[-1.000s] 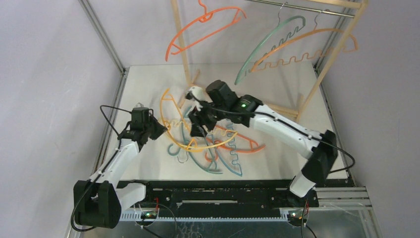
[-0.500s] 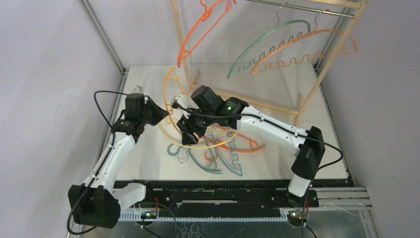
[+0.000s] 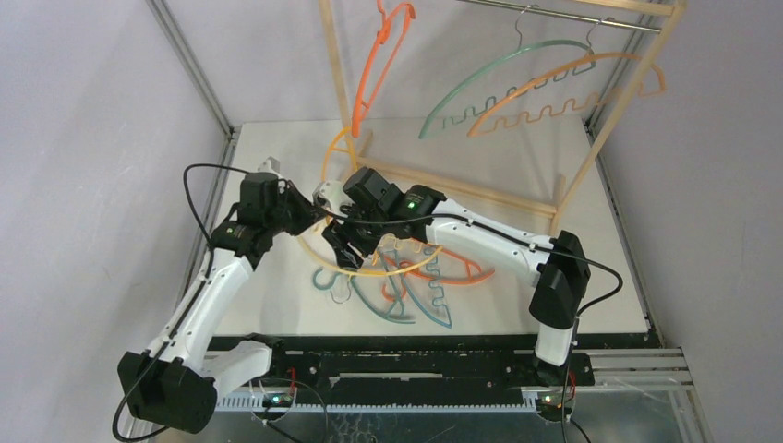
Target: Organize the hangers
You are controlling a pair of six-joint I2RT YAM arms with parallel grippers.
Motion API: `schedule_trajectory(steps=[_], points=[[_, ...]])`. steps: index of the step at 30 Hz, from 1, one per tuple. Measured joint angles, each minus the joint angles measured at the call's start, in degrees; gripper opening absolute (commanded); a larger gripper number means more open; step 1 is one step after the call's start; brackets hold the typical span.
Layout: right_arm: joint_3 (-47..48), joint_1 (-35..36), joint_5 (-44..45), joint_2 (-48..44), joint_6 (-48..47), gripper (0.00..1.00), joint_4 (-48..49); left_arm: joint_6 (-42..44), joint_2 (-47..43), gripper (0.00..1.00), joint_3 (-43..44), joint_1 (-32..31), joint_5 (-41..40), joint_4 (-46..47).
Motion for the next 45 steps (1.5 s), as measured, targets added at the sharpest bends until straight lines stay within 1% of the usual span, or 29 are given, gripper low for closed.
schedule_trajectory(steps=[3, 5, 7, 9, 10, 12, 15, 16, 17, 18, 20, 22, 25, 28, 32, 35, 36, 40, 45], points=[[0.0, 0.0, 2.0, 0.6, 0.1, 0.66, -0.3, -0.1, -0.9, 0.0, 1.3, -0.3, 0.0, -1.1], [0.0, 0.0, 2.4, 0.6, 0.1, 0.61, -0.3, -0.1, -1.5, 0.0, 2.0, -0.5, 0.0, -1.6], [0.0, 0.0, 2.4, 0.6, 0.3, 0.44, -0.3, -0.2, -1.9, 0.0, 3.1, -0.7, 0.0, -2.2], [0.0, 0.0, 2.1, 0.6, 0.5, 0.23, -0.3, -0.5, -2.2, 0.0, 4.0, -0.8, 0.0, -2.3], [0.0, 0.0, 1.8, 0.6, 0.4, 0.17, -0.4, -0.6, -2.3, 0.0, 4.5, -0.9, -0.1, -2.3], [0.0, -0.1, 1.7, 0.6, 0.6, 0.1, -0.7, -0.7, -2.4, 0.0, 5.0, -0.9, 0.0, -2.5], [-0.2, -1.3, 1.9, 0.6, 1.4, 0.03, -2.7, -0.8, -3.2, 0.0, 5.0, -0.8, -0.5, -3.8], [-0.6, -1.6, 1.4, 0.6, 1.3, 0.03, -3.0, -0.9, -3.3, 0.04, 5.0, -0.9, -0.5, -3.6], [-0.9, -1.7, 0.8, 0.6, 0.8, 0.02, -2.9, -0.9, -3.3, 0.14, 5.0, -0.9, -0.5, -3.4], [-1.7, -1.5, 0.2, 0.3, 0.7, 0.02, -2.6, -0.9, -3.3, 0.19, 5.0, -1.0, -0.4, -3.2], [-3.8, -1.2, -1.0, -1.1, 0.5, 0.01, -2.4, -0.5, -3.4, 0.23, 4.9, -1.0, 0.6, -2.0], [-5.6, -1.7, -2.8, -2.9, 0.8, 0.01, -2.3, -0.3, -4.3, 0.31, 4.2, -1.0, 2.3, 0.8], [-8.1, -3.2, -6.7, -6.9, 1.9, 0.01, -1.4, 0.1, -8.0, 0.32, 0.3, -1.0, 5.5, 6.7], [-9.6, -5.0, -9.3, -10.9, 2.1, 0.02, -1.4, 0.3, -10.9, 0.34, -2.2, -1.0, 6.9, 9.7], [-9.7, -6.4, -11.5, -14.7, 1.8, 0.03, -3.2, 1.5, -12.8, 0.36, -2.7, -1.2, 5.6, 10.0], [-11.3, -7.3, -12.3, -17.2, 1.5, 0.03, -3.4, 2.0, -14.5, 0.42, -2.6, -1.4, 3.2, 9.4], [-12.7, -7.8, -12.7, -18.2, 1.4, 0.03, -2.7, 2.0, -15.2, 0.43, -2.5, -1.6, 2.8, 9.4], [-18.7, -10.9, -13.2, -22.2, 1.2, 0.03, -3.5, 2.6, -16.0, 0.43, -0.3, -0.9, -1.4, 10.3], [-20.1, -12.7, -13.0, -22.9, 1.2, 0.02, -4.2, 2.1, -10.8, 0.44, 7.4, -0.5, -1.8, 14.2]])
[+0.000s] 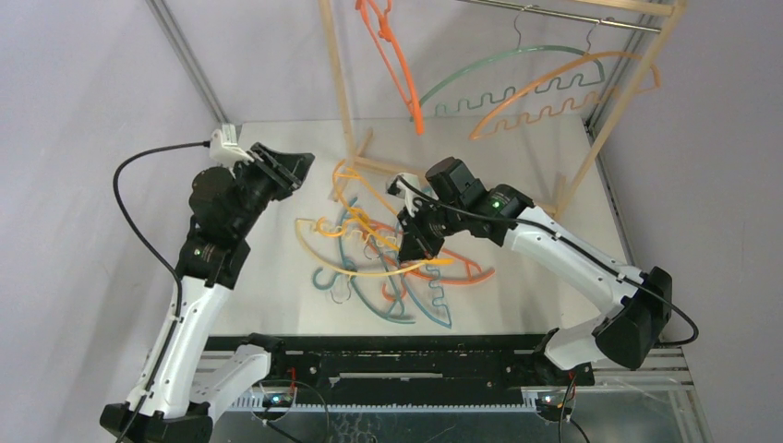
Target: Organize the hangers
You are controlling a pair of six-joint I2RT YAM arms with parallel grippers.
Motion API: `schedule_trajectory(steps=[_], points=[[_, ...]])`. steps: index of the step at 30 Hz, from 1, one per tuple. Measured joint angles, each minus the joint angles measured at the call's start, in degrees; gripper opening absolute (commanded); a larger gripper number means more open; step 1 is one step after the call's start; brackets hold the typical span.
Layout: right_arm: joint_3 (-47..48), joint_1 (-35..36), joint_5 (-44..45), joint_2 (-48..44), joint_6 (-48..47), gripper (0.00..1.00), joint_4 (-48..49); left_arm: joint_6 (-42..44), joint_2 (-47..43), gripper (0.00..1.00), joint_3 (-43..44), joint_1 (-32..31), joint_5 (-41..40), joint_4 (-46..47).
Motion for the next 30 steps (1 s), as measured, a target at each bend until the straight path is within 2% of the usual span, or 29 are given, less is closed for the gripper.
schedule_trajectory(steps=[7, 11, 15, 22, 30], points=[[1.6, 0.0, -3.5, -0.1, 0.3, 0.03, -1.0, 0.9, 1.1, 0.44, 1.1, 0.1, -3.8, -0.6], [7.9, -0.6, -6.4, -0.2, 0.3, 0.03, -3.6, 2.3, 0.0, 0.44, -0.9, 0.1, -7.4, -2.6], [13.6, -2.9, -10.8, -3.1, 2.1, 0.04, -1.8, 3.0, -0.2, 0.43, -3.1, 0.1, -10.1, -4.0], [14.3, -9.9, -15.3, -9.3, 13.9, 0.05, 13.8, 3.1, 2.2, 0.42, -3.5, 0.1, -10.2, -4.3], [9.7, -11.0, -6.4, -11.6, 24.3, 0.05, 32.2, 3.1, 3.1, 0.42, -3.9, 0.1, -9.2, -4.2]])
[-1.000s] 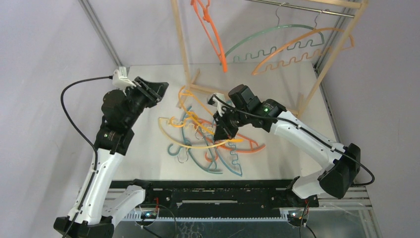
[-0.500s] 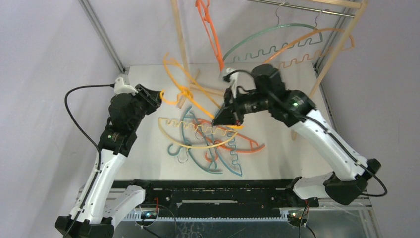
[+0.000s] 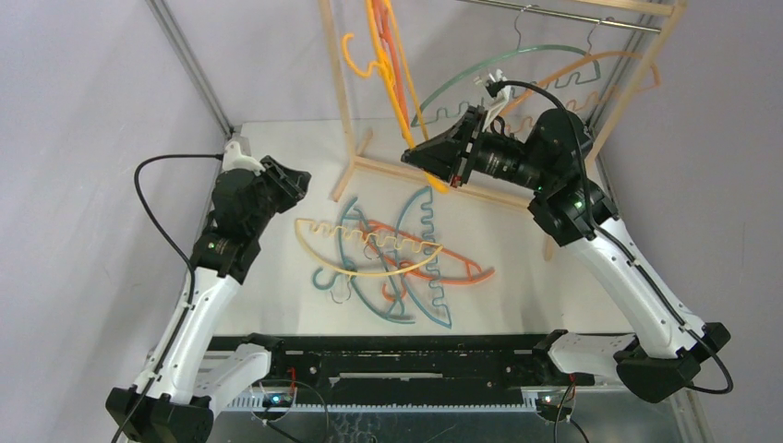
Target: Organize the hangers
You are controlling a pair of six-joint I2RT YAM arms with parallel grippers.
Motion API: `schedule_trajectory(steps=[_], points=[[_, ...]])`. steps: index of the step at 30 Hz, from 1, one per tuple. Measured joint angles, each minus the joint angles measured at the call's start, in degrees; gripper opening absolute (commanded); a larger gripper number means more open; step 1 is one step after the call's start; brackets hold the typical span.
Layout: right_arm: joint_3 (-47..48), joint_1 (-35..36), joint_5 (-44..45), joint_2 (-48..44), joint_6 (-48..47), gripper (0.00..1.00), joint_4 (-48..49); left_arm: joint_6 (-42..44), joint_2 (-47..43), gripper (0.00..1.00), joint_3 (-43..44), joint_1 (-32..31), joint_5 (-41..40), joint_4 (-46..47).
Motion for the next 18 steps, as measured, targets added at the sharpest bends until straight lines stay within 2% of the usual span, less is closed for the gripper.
schedule_trajectory(steps=[8, 18], points=[[-4.2, -0.3, 11.1, -0.7, 6.8, 0.05, 9.4, 0.4, 0.4, 0.42, -0.5, 0.0, 1.0, 0.4], [-9.0, 4.5, 13.8, -8.2, 8.9, 0.05, 7.1, -0.1, 0.2, 0.41, -5.3, 0.0, 1.4, 1.2]])
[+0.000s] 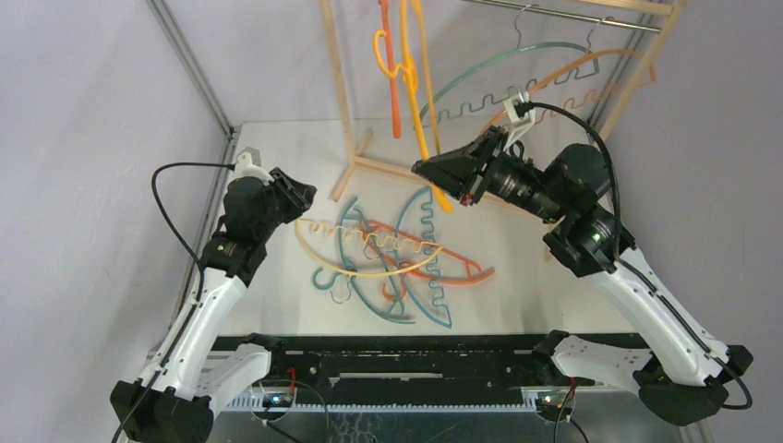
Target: Organize the hangers
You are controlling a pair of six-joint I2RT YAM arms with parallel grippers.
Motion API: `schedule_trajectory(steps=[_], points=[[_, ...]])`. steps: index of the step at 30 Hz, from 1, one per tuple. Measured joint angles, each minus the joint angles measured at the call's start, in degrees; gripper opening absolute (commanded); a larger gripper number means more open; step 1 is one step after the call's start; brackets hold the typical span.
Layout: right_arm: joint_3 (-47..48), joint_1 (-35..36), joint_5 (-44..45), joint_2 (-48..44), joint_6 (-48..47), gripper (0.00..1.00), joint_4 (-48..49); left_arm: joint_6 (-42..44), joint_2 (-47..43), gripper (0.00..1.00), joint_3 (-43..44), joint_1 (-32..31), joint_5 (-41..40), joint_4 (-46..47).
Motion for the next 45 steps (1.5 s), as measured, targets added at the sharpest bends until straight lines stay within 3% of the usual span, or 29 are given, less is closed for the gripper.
schedule_trajectory(steps=[13, 26, 45], points=[[1.2, 4.0, -1.3, -0.8, -4.3, 0.03, -8.9, -0.1, 0.5, 0.41, -0.5, 0.0, 0.9, 1.0], [0.0, 0.9, 8.5, 1.0, 3.3, 0.03, -3.8, 0.0, 0.0, 0.41, -0.5, 0.0, 1.0, 1.0], [9.5, -4.9, 17.2, 23.1, 8.4, 0.02, 6.6, 0.6, -4.2, 0.41, -1.4, 0.3, 1.0, -1.0]])
